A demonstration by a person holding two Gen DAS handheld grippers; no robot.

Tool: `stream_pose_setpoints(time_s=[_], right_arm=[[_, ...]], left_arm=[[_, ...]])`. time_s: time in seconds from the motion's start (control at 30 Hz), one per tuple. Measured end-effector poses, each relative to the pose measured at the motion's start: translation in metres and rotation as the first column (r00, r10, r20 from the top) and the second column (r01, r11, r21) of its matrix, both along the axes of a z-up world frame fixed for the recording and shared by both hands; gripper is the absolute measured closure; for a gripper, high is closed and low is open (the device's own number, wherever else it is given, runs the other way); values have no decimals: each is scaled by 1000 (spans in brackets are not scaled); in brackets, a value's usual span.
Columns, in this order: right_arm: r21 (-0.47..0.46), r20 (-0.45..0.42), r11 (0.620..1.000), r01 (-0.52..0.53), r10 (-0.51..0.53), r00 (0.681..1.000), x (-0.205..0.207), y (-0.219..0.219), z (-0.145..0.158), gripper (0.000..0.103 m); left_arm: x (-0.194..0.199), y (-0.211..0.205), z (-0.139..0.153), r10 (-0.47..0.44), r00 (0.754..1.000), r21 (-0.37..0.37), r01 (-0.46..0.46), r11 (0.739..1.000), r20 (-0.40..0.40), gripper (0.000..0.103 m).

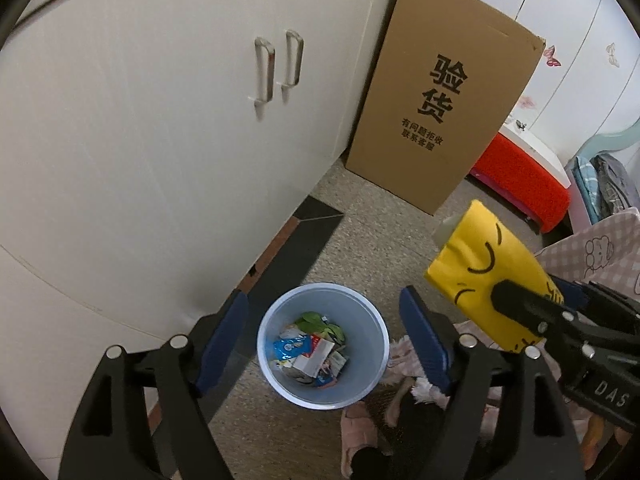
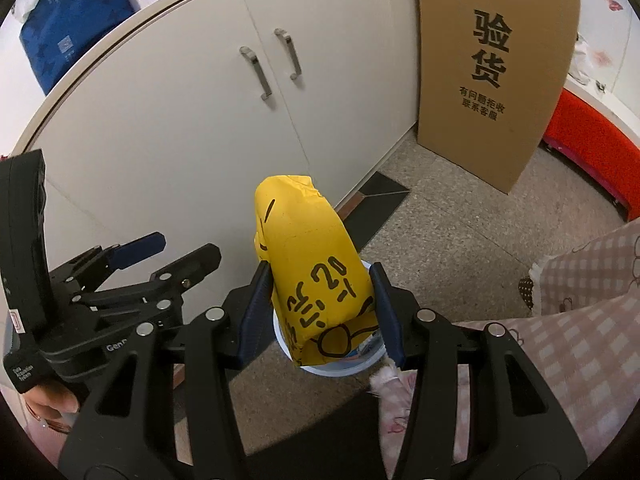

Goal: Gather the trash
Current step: 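Lower the yellow bag into the wastebasket and open the right tool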

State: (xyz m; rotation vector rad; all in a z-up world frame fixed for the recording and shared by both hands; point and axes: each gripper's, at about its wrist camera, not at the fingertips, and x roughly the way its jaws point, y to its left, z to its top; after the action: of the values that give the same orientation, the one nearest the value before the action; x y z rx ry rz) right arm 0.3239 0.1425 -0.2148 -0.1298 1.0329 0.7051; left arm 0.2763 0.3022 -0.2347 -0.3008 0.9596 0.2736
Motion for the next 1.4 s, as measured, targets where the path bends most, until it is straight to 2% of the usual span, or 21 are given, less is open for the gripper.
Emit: stream_pose_setpoints(time_s=[0.23, 0.43, 0.73, 1.03, 1.13, 1.27, 1.4], right_arm=[[-2, -17, 1000, -23, 23, 1000, -3, 6, -5, 54], [-29, -24, 999, -43, 43, 999, -2, 19, -19, 54], [-108, -49, 991, -83, 78, 996, 2, 34, -53, 54], [-174, -100, 981, -82, 66, 993, 9, 44, -98, 53], [-179, -110, 981, -80, 61, 992, 10, 44, -107, 51], [-177, -127, 982, -66, 44, 991, 11, 43, -117, 37], [-174, -127, 984, -45, 23, 992, 12, 42, -116, 34]], left_arm=[[4, 1, 6, 2, 1000, 17, -1, 1000, -22, 25], [2, 6, -3, 28, 999, 24, -27, 999, -39, 24], [8, 17, -37, 23, 997, 25, -21, 999, -69, 23], [15, 19, -88, 16, 993, -12, -18, 1000, -115, 23], [15, 21, -100, 16, 992, -17, -18, 1000, -127, 23], [15, 26, -111, 13, 990, -20, -16, 1000, -144, 23], [16, 31, -115, 17, 986, -28, -22, 999, -168, 23]])
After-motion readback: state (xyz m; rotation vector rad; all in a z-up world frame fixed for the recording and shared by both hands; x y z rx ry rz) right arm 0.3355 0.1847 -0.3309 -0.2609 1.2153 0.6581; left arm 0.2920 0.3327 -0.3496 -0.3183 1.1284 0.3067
